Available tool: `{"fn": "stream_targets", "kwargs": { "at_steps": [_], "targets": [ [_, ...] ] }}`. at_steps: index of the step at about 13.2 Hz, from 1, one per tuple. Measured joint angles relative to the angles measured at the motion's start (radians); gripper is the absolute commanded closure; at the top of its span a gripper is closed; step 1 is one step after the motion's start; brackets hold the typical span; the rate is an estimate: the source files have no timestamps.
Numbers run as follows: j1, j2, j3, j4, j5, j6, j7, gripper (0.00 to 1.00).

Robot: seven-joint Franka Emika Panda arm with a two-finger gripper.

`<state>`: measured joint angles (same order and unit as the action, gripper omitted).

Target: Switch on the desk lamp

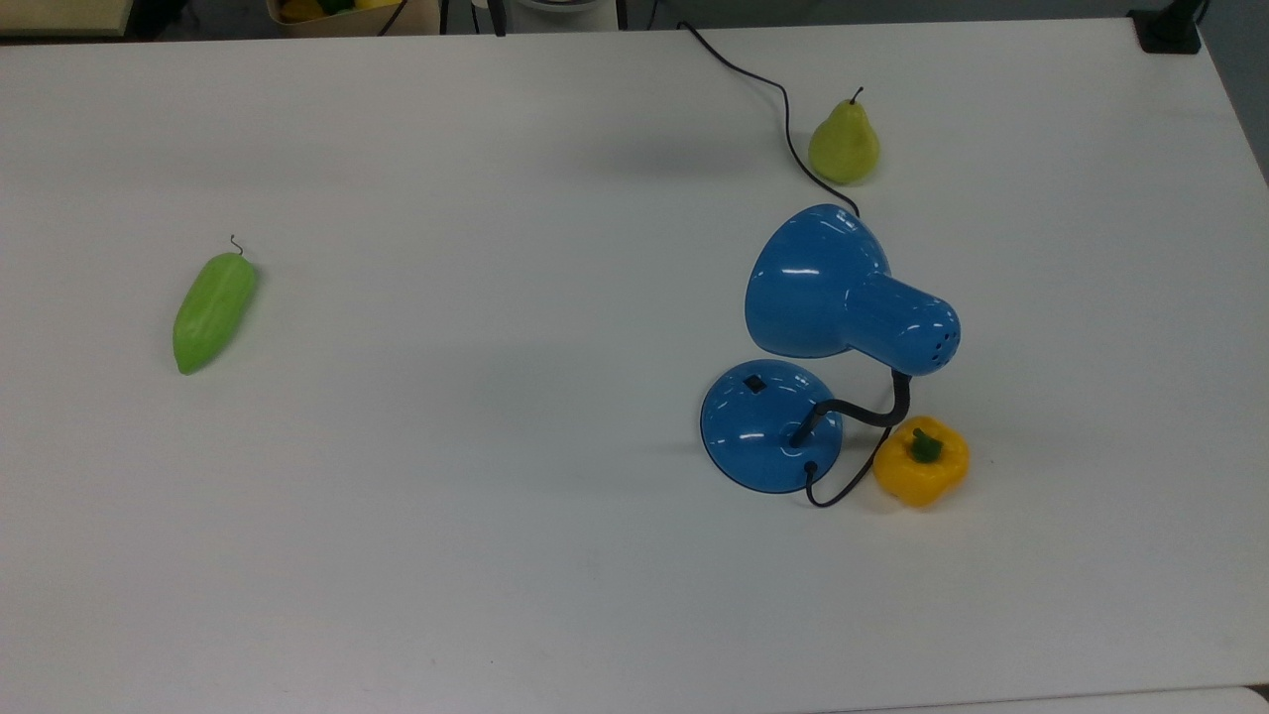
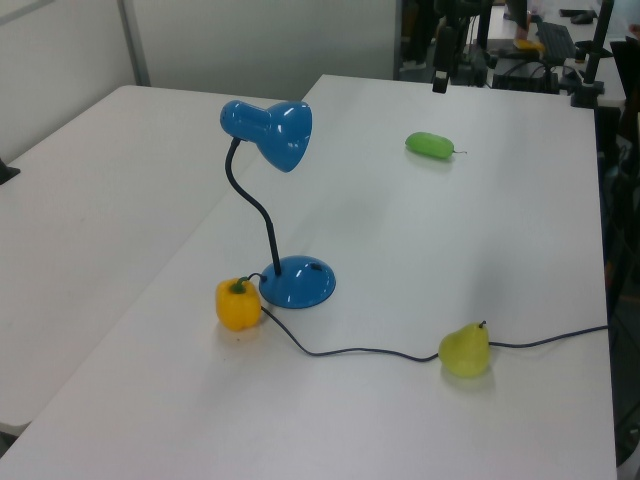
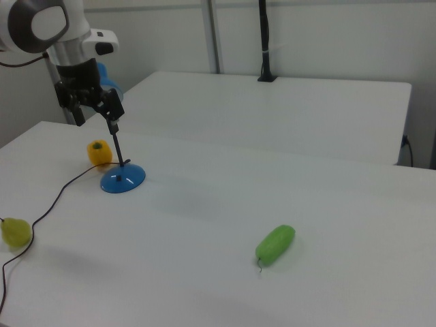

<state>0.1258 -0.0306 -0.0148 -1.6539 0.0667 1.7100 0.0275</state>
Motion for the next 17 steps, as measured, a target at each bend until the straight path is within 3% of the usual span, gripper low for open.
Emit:
{"fn": "stream_targets", "kwargs": {
  "at_steps": [2,5,8,11,17],
  "targets": [
    [0.0,0.0,0.0,0.0,0.0,0.0,0.0,0.0],
    [0.0,0.0,0.0,0.0,0.0,0.0,0.0,0.29],
    [0.0,0.0,-0.002,0.0,0.0,0.001,-0.001,0.67],
    [0.0,0.0,-0.002,0.0,0.0,0.003,-0.001,0.98],
    [0.0,0.001,-0.003,0.0,0.0,0.023,-0.001,1.0]
  ]
}}
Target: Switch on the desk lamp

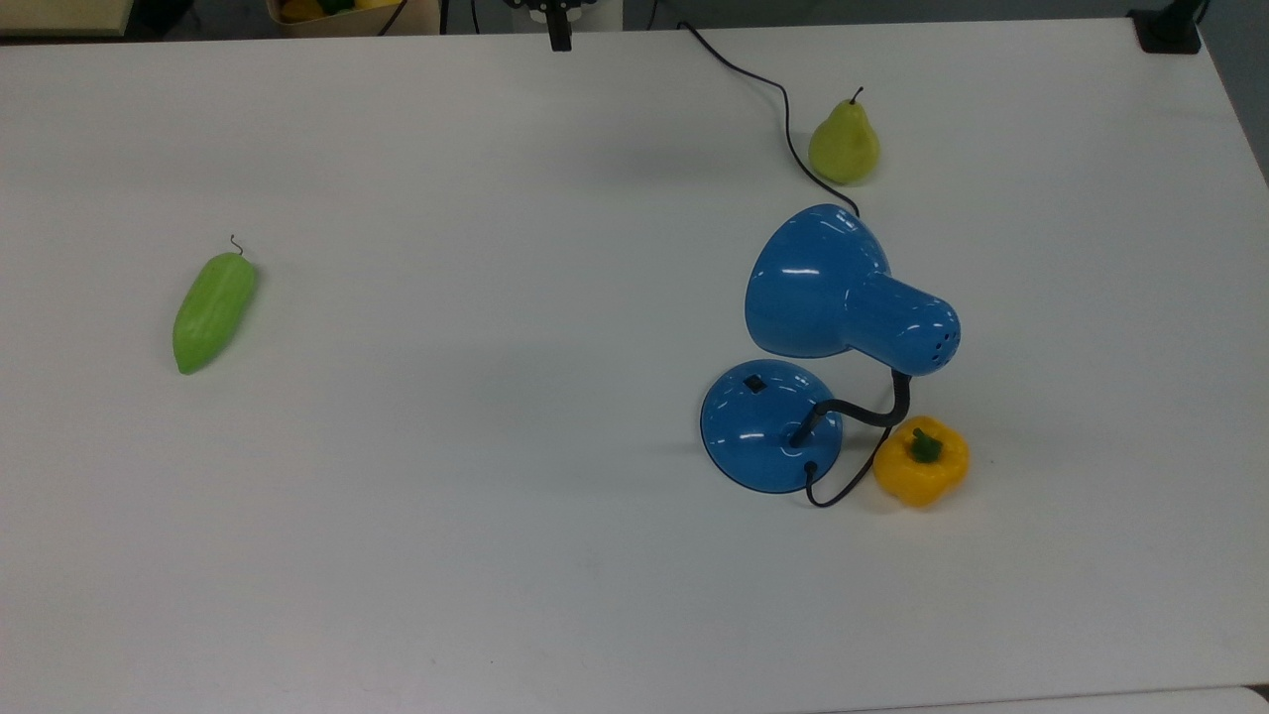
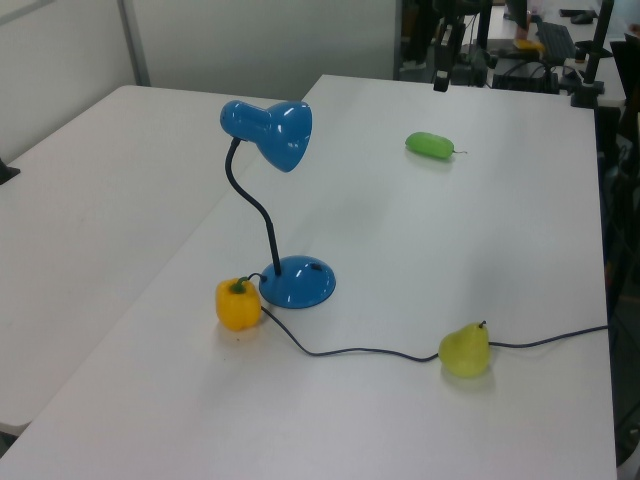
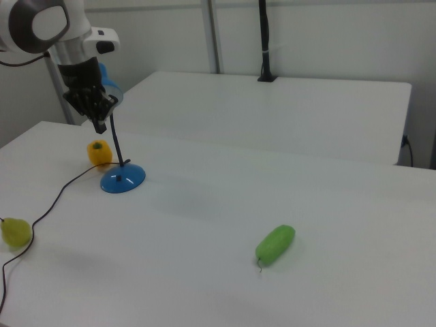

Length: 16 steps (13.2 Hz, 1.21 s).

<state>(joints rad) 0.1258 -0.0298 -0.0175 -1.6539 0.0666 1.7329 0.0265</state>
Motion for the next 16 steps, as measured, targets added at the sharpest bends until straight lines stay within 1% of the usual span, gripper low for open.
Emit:
{"fn": "stream_targets", "kwargs": {
  "at_steps": [6,7,10,13,16],
  "targets": [
    [0.018,0.012,0.0,-0.009,0.0,0.003,-0.017,1.0],
    [0.025,0.016,0.0,-0.013,0.0,0.003,-0.032,1.0],
    [0.054,0.038,0.0,-0.048,0.0,0.011,-0.142,1.0],
    [0.089,0.08,0.0,-0.117,0.0,0.11,-0.197,1.0],
    [0.117,0.106,0.0,-0.191,0.0,0.211,-0.203,1.0]
  ]
}}
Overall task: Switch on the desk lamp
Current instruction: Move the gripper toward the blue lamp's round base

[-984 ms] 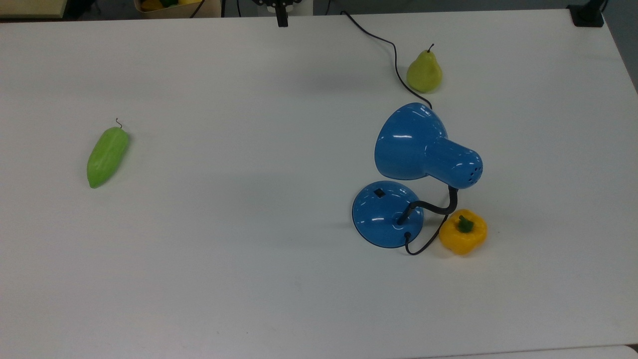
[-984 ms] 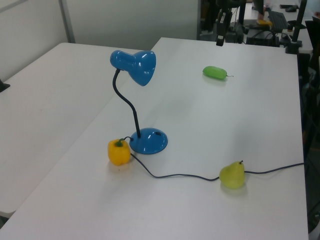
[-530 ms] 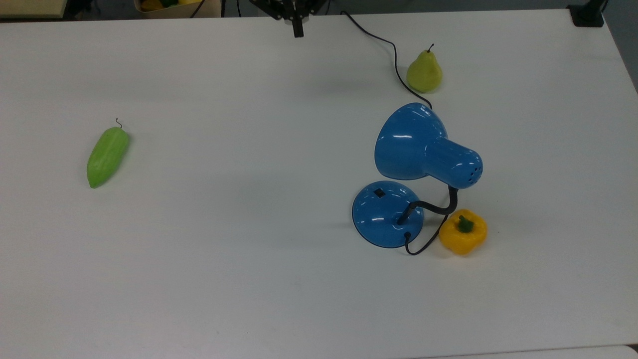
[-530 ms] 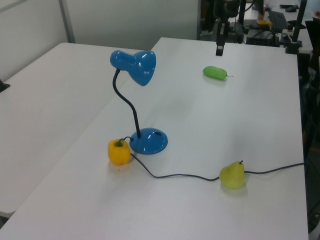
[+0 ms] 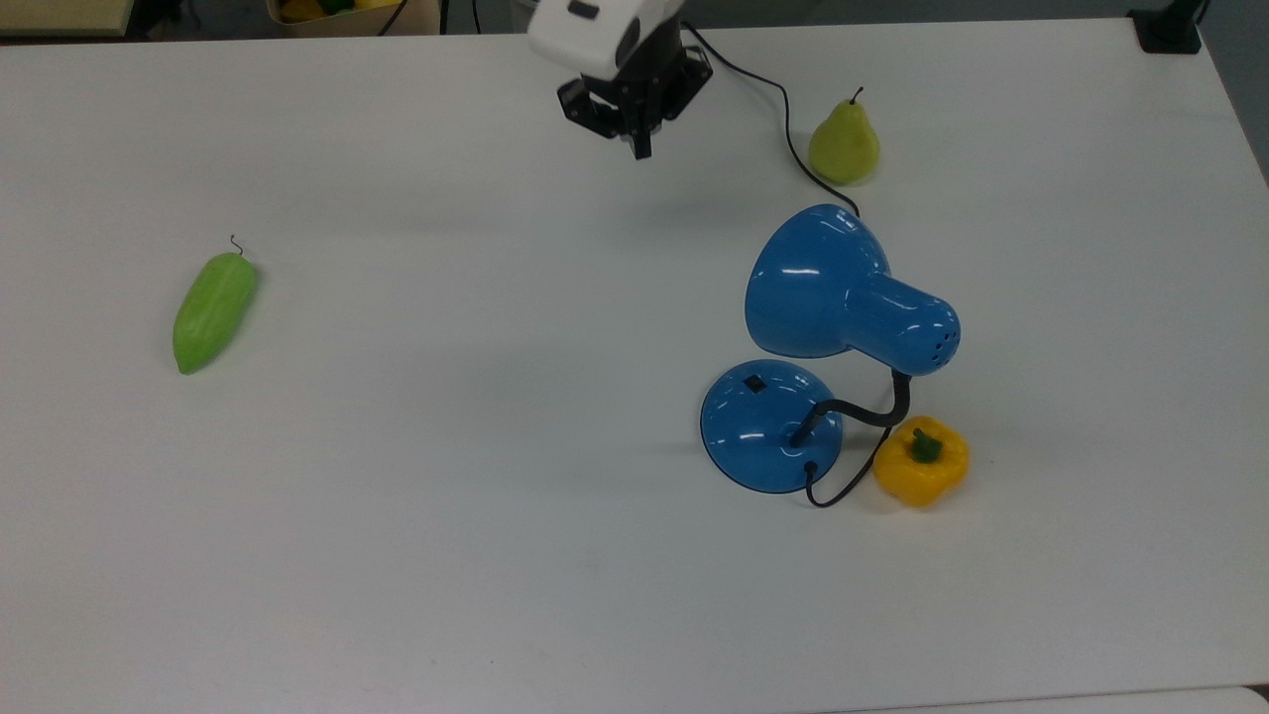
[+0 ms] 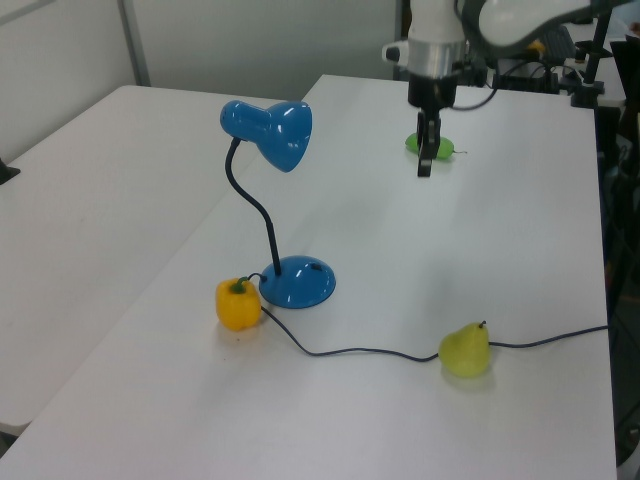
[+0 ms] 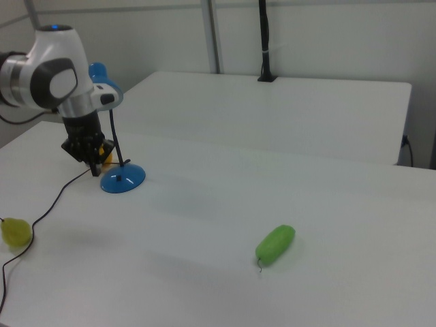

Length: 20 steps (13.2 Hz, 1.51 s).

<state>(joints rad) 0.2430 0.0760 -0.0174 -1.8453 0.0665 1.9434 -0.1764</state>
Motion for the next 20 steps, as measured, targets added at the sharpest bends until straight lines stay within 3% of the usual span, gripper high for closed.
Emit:
{"fn": "stream_targets", "kwargs": {
  "at_steps": [3,11,16,20],
  "targets": [
    [0.022,0.019,0.0,-0.065,0.0,0.143,-0.011,1.0],
    [0.055,0.106,0.009,-0.279,0.0,0.761,0.003,1.0],
    [0.057,0.206,0.028,-0.267,0.0,0.979,0.077,1.0],
    [0.058,0.272,0.031,-0.184,0.001,0.995,0.114,1.0]
  ]
}}
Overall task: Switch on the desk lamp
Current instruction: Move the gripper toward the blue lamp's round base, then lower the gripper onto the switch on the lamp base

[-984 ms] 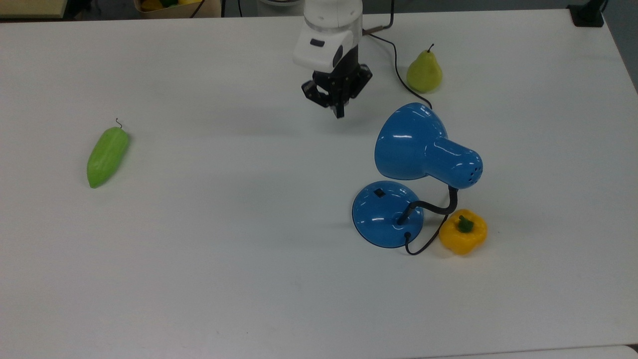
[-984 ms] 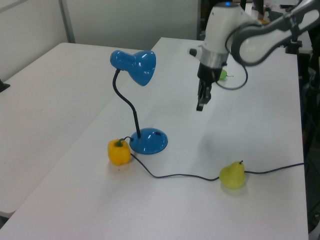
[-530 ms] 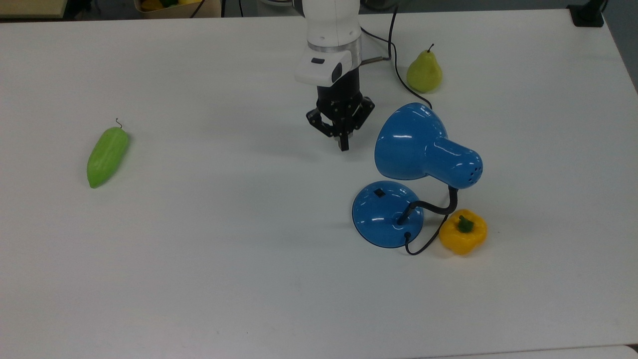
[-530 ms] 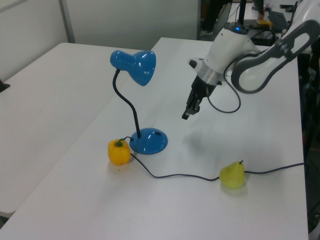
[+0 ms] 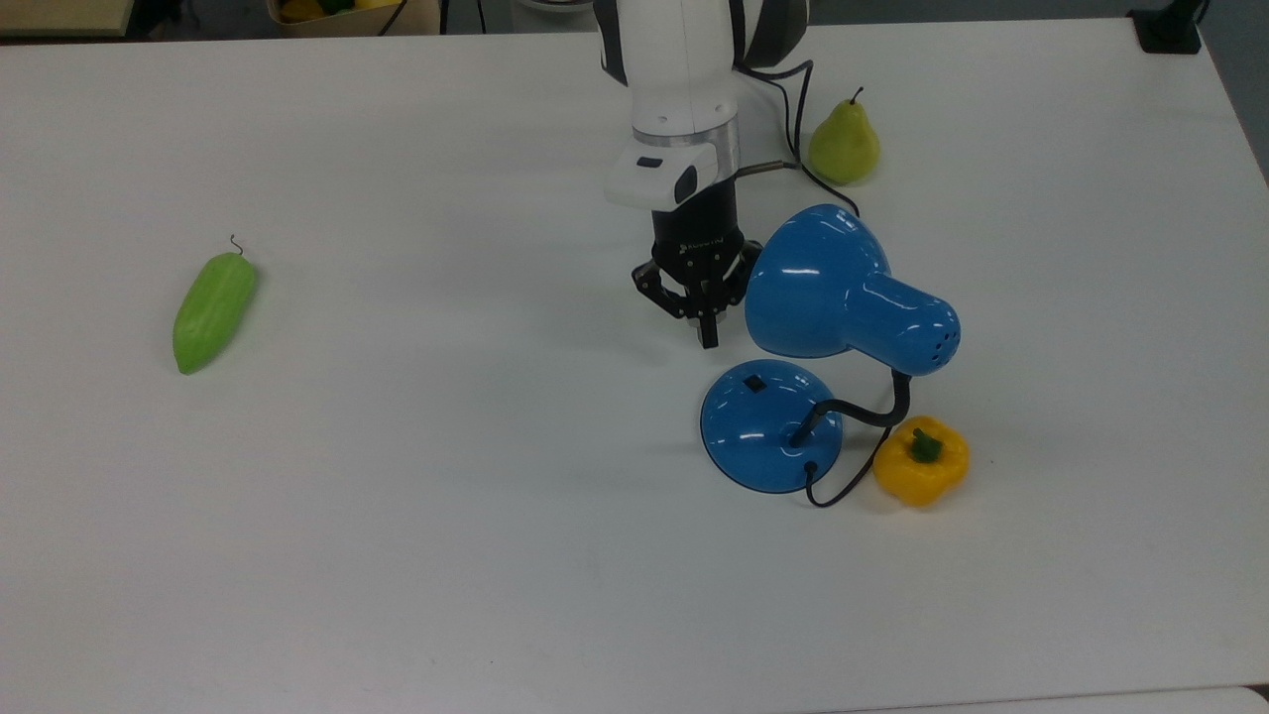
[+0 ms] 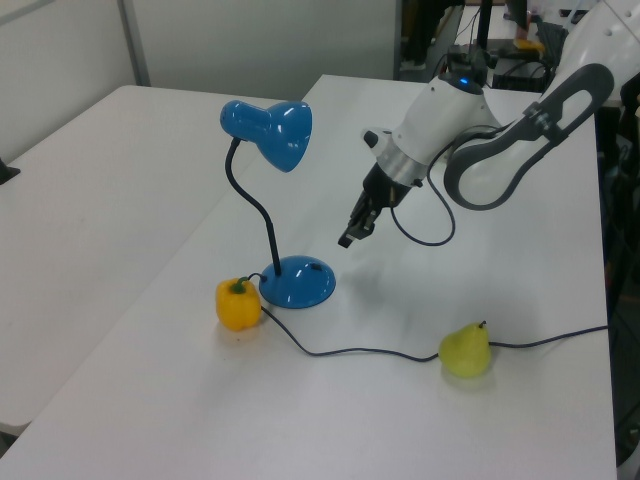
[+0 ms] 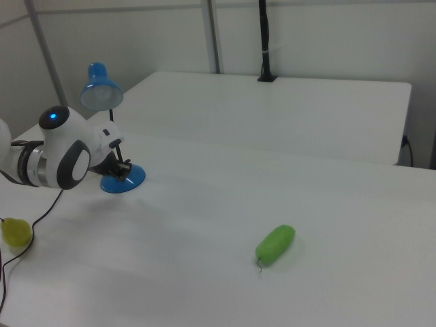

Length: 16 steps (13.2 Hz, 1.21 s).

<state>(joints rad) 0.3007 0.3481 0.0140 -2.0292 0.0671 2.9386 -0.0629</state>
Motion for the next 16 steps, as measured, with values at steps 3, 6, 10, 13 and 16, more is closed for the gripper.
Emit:
{"fn": "stream_targets", "kwargs": {
  "at_steps": [3,6,10,13,16],
  "targets": [
    [0.009,0.048,0.003,0.071,0.0,0.0,0.012,1.0],
    [0.021,0.085,0.005,0.126,0.0,0.0,0.018,1.0],
    [0.028,0.112,0.006,0.154,0.0,0.0,0.018,1.0],
    [0.034,0.124,0.008,0.156,0.0,0.0,0.018,1.0],
    [0.035,0.13,0.014,0.157,0.0,0.0,0.018,1.0]
  ]
}}
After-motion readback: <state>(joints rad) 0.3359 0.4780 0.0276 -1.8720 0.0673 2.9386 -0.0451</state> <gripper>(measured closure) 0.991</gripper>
